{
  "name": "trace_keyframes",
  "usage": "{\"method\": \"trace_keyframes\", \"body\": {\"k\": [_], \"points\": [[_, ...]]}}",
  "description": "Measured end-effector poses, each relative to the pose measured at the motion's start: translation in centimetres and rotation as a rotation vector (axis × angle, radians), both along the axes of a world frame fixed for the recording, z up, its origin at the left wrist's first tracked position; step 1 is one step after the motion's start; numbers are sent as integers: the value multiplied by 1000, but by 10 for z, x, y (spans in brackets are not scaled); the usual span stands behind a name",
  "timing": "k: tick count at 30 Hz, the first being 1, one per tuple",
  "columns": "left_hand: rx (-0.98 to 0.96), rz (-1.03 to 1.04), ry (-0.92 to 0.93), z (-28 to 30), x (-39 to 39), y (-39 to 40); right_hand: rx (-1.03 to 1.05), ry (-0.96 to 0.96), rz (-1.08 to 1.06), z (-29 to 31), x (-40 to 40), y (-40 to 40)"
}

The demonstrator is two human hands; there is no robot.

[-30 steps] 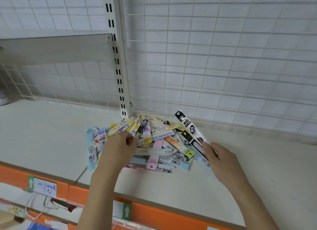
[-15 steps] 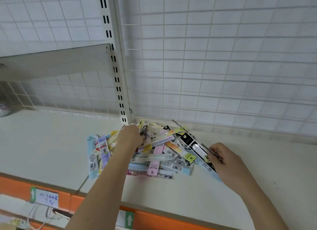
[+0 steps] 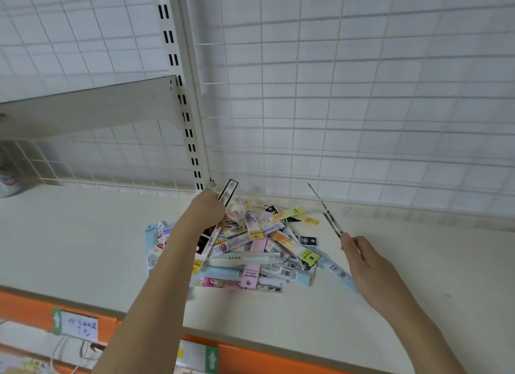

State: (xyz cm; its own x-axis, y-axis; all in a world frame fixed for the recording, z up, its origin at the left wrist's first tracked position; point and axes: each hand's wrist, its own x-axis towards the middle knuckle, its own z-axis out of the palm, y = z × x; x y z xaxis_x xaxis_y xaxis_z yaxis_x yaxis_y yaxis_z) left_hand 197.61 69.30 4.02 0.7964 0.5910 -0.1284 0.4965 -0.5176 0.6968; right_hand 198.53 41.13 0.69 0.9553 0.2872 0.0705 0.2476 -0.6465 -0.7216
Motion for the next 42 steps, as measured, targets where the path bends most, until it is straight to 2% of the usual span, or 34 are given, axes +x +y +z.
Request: {"method": "trace_keyframes", "body": {"k": [5, 11, 14, 15, 20, 23, 31, 36, 42], "points": [[-14, -78, -90, 9, -12, 3, 16, 95, -1, -5, 7, 0], [179, -83, -227, 17, -20, 4, 72, 201, 40, -11, 15, 1], [397, 12, -183, 12, -17, 11, 63, 184, 88, -8, 15, 1], [409, 41, -190, 11, -17, 10, 55, 174, 97, -9, 16, 0], [164, 27, -316, 9, -28, -11, 68, 219, 75, -9, 16, -1], [56, -2, -299, 4, -28, -19, 58, 214, 60, -7, 15, -2], [-215, 115, -255, -8, -3, -29, 150, 178, 19, 6, 6, -5], [174, 0, -61, -18, 21, -32, 72, 182, 74, 0, 15, -12], [272, -53, 118, -32, 39, -35, -29, 226, 98, 1, 21, -19]]}}
